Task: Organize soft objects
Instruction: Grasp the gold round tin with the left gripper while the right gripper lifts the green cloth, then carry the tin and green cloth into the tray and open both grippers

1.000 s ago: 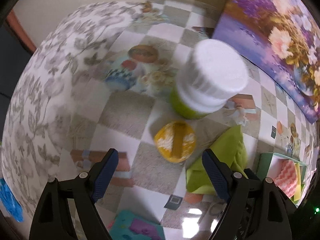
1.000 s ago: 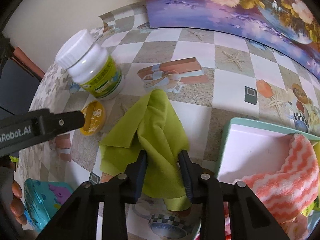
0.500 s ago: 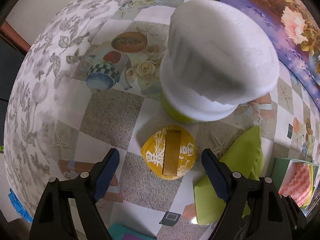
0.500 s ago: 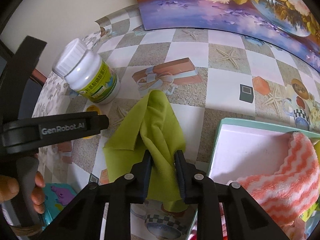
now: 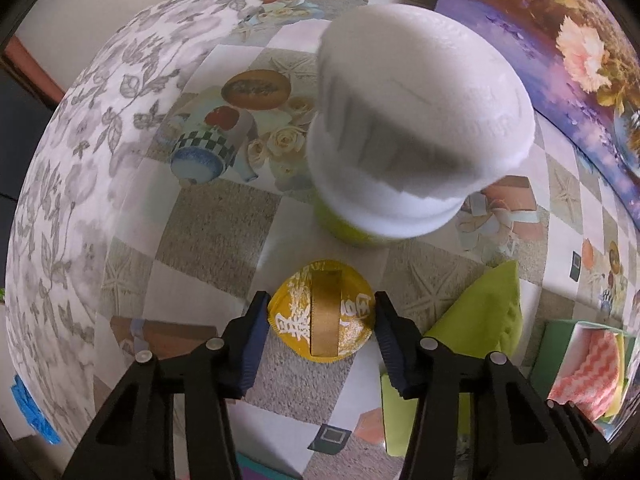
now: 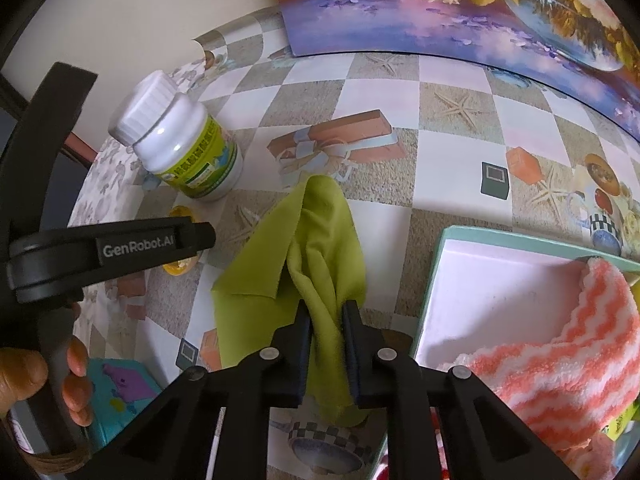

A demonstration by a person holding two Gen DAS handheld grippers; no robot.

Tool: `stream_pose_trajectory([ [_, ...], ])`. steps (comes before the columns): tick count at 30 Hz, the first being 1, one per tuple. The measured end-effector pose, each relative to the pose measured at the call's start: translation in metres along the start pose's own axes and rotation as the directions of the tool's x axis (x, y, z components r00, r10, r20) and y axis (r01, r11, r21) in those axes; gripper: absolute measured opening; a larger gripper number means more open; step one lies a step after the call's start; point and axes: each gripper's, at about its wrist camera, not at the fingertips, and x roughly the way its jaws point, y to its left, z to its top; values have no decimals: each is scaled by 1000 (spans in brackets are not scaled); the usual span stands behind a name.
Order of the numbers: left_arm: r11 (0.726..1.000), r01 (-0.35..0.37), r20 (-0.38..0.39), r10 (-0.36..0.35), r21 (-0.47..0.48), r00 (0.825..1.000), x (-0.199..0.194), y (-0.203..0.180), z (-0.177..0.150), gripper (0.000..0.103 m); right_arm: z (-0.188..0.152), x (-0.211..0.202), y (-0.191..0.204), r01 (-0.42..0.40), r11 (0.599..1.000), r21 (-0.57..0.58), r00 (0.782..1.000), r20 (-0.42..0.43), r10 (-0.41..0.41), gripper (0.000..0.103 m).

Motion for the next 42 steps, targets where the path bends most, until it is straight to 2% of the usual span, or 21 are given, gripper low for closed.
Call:
stream_pose_trajectory([
  [11, 996, 30, 82, -23, -84, 996, -36, 13, -33, 53, -2, -19, -6, -76, 997, 11, 997, 27, 75, 11],
  [17, 991, 61, 164, -42, -116, 986, -73, 13, -52, 53, -4, -35, -4, -148, 989, 10, 988, 50, 148, 9],
  [23, 985, 95, 209, -64, -142, 976, -99, 8, -71, 53, -8, -53, 1, -179, 984, -14, 981, 75, 179, 9],
  [34, 984, 126, 267, -89, -125, 960, -125, 5, -100, 53, -19, -112, 0, -118, 991, -58, 977, 171, 126, 9],
  [42, 989, 145, 320, -125, -39, 939, -154, -20, -120, 53, -31, -154, -6, -32, 996, -81, 974, 222, 49, 9],
])
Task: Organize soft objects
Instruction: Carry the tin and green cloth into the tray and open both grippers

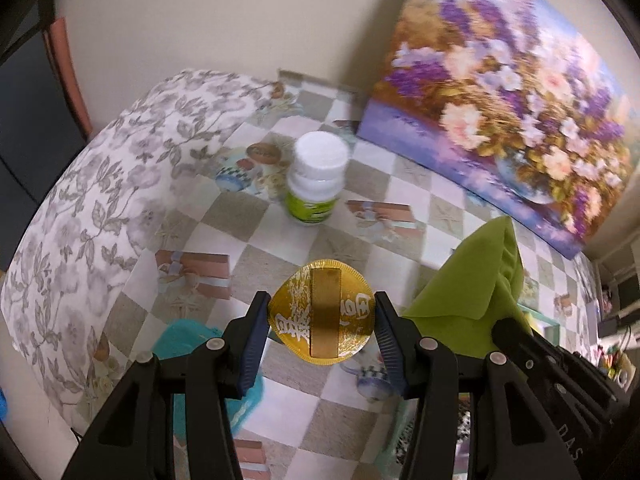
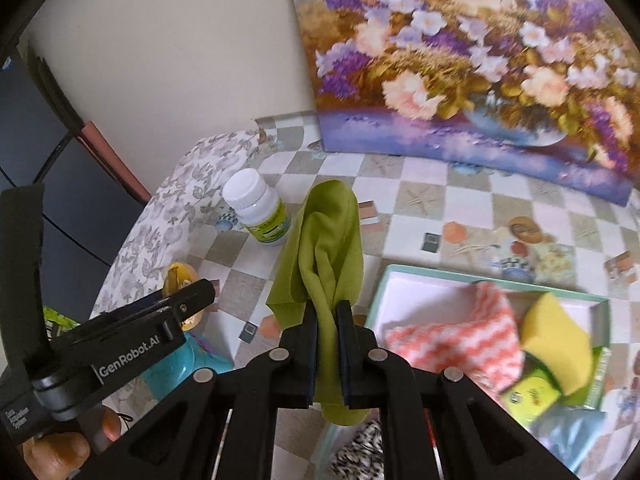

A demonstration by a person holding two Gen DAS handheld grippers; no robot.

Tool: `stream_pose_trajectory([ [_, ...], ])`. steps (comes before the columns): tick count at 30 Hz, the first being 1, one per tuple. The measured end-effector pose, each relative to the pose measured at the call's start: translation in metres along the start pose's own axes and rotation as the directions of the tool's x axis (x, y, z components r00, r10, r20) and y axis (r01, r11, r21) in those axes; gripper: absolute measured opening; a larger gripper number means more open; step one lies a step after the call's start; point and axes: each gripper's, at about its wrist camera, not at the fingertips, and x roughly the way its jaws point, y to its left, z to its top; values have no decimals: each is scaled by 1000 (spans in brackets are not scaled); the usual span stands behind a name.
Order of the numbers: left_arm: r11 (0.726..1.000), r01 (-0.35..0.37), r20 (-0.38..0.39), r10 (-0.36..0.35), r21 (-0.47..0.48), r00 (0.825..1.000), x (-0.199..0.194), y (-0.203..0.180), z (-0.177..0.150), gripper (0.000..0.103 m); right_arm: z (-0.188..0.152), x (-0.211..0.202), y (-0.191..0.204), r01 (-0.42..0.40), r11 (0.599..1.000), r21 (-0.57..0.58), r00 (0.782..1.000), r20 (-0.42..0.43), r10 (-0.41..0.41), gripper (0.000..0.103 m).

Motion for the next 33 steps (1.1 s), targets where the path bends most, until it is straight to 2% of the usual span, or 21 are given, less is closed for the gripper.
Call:
stream_pose_trajectory([
  [10, 995, 41, 19, -43, 95, 999, -23, -36, -22, 53, -16, -47, -24, 57, 998, 35, 997, 46, -58, 9],
  [18, 975, 76, 2, -78, 208, 997, -31, -76, -48, 53, -28, -84, -53, 89, 991, 105, 991, 92, -99, 9],
  [21, 963, 81, -10, -81, 257, 997, -31, -92, -60, 53, -32, -97, -66, 127, 983, 133, 984, 106, -141, 9],
  [27, 929, 109, -56, -95, 354, 994, -25, -126, -86, 53, -48, -110, -98, 213, 957, 199, 970, 72, -231, 9],
  [33, 901, 137, -142, -86, 412, 986, -4, -149, -110, 54, -67, -93, -119, 242, 941, 235, 970, -26, -243, 9],
])
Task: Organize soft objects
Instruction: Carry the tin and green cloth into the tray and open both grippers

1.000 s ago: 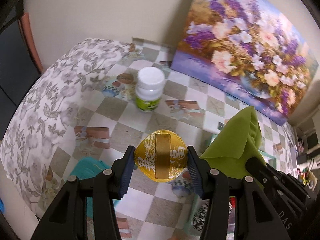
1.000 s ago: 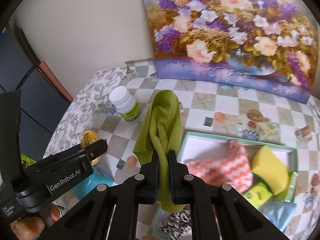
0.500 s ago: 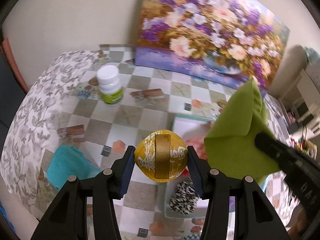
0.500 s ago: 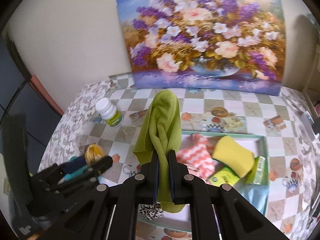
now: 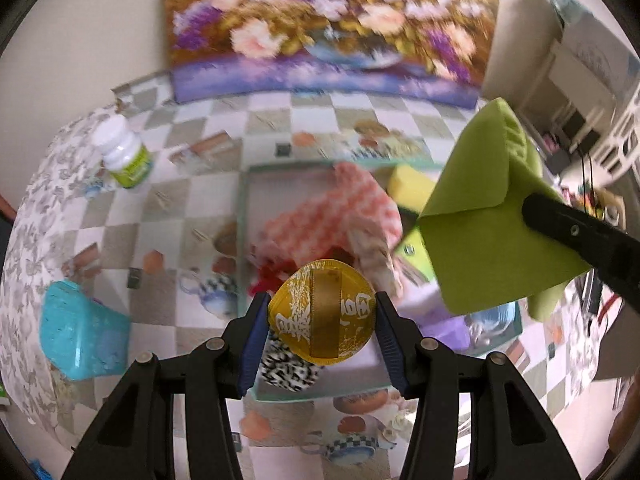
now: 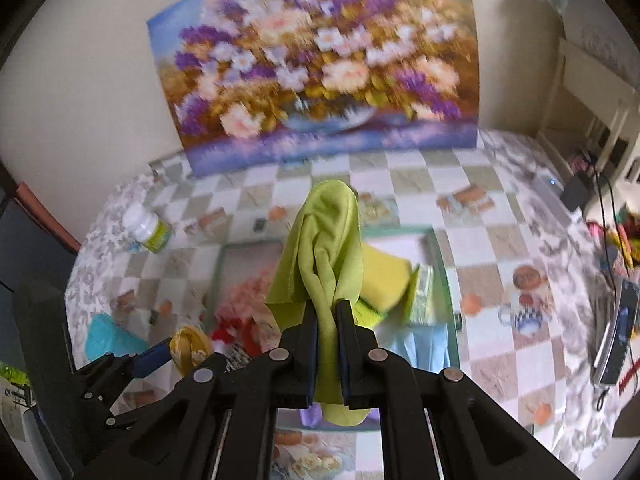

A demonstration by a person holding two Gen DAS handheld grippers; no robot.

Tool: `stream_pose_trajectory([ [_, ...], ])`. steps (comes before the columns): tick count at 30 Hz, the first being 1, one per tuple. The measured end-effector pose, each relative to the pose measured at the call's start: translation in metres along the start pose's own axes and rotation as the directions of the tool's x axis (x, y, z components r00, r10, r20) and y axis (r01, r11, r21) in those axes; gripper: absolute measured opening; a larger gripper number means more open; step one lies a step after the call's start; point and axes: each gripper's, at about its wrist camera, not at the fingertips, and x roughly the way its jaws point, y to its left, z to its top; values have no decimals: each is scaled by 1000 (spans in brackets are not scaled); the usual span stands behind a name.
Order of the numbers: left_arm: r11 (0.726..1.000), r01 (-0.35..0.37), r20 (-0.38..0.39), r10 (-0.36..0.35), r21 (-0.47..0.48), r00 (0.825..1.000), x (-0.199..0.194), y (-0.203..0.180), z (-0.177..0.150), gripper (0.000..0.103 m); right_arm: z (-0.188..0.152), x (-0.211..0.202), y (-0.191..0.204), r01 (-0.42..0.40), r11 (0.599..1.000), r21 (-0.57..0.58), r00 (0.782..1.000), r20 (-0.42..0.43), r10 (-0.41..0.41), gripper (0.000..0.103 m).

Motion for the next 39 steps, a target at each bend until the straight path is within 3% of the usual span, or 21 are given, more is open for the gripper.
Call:
stream_pose_trajectory([
  [10, 1000, 12, -128, -11, 13, 992, 48, -9, -9, 54, -25, 70, -8, 40, 999, 7, 979, -202, -38, 12],
  [13, 1000, 27, -122, -25, 10, 992, 44, -8, -8, 55, -27, 75, -12, 51, 999, 17, 976, -211, -46, 13],
  [16, 999, 37, -103, -36, 8, 994, 37, -6, -6, 65, -26, 71, -13, 54, 998, 27, 978, -203, -47, 13],
  [20, 999, 48, -89, -49, -11, 995, 30, 0, -5, 68, -25, 67, -13, 69, 997, 28, 979, -194, -62, 19],
  [23, 999, 40, -80, -43, -37, 996, 27, 10, -6, 72, -25, 65, -12, 79, 997, 25, 980, -185, -73, 35],
  [25, 998, 29, -74, -33, -50, 997, 26, 16, -7, 73, -27, 63, -12, 91, 996, 25, 980, -181, -85, 52],
  [29, 996, -25, -41, 21, -81, 999, 21, 33, -10, 88, -32, 57, -9, 101, 995, 21, 982, -165, -96, 62],
  [38, 985, -101, 31, 106, -138, 994, 1, 65, -21, 97, -45, 36, 12, 120, 992, -37, 989, -87, -123, 103],
  [39, 984, -108, 36, 114, -141, 993, -1, 67, -22, 97, -47, 33, 14, 120, 992, -40, 989, -78, -123, 103],
])
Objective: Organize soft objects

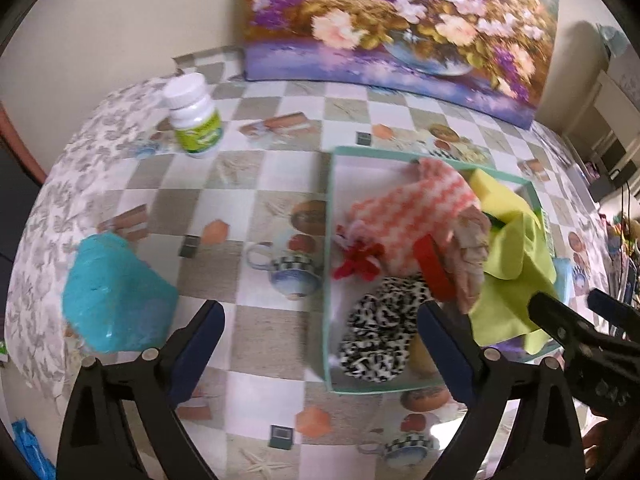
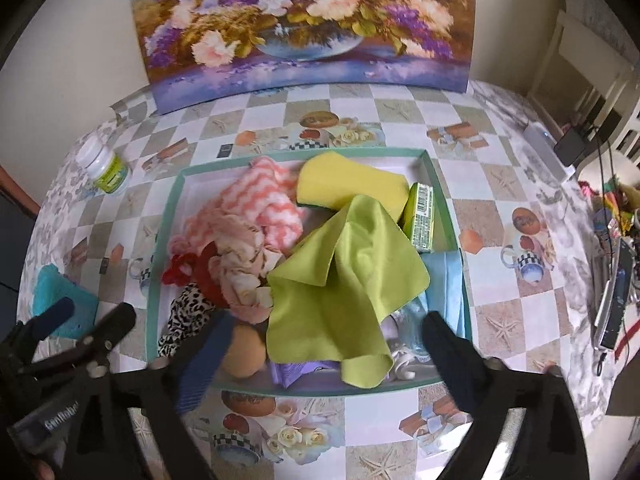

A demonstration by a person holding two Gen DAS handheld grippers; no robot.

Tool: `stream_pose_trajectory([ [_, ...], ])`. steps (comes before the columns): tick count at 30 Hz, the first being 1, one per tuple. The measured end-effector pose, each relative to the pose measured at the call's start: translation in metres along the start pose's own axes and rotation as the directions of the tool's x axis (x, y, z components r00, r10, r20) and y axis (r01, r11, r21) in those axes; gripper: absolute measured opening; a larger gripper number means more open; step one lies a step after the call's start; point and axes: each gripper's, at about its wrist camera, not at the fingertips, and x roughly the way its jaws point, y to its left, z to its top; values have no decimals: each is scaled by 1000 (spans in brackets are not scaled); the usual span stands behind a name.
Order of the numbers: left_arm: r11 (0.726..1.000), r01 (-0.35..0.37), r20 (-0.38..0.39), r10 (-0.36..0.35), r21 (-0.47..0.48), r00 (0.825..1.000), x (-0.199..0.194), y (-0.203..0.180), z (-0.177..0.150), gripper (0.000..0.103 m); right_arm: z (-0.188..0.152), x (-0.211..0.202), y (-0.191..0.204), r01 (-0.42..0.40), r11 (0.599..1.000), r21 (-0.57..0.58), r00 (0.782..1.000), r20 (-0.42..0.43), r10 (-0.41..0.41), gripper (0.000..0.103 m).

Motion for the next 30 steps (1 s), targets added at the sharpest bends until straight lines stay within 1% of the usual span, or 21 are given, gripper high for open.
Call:
stream_pose_trajectory([
  [2, 1000, -11, 12, 11, -4, 1000, -4, 5, -3, 97, -4, -7, 3, -6, 1000, -8, 1000, 19, 6, 103],
  [10, 1000, -1, 63, 1, -6, 998, -25, 15, -15, 97, -22, -25, 14, -2, 999, -34, 998, 66, 4, 103],
  [16, 1000, -22, 115, 22, 1, 993, -41, 17, -23, 97, -30, -33, 16, -5, 999, -33, 996, 87, 8, 103],
  [20, 997, -83, 129, 81, 6, 988, -46, 17, -29, 97, -35, -37, 16, -5, 1000, -31, 996, 93, 8, 103],
  [26, 992, -128, 143, 127, -3, 981, -51, 20, -34, 97, -40, -40, 15, -7, 1000, -30, 995, 100, 10, 103],
  [30, 984, -178, 147, 179, -15, 973, -53, 22, -37, 97, -42, -43, 15, -8, 1000, -29, 994, 107, 11, 103],
])
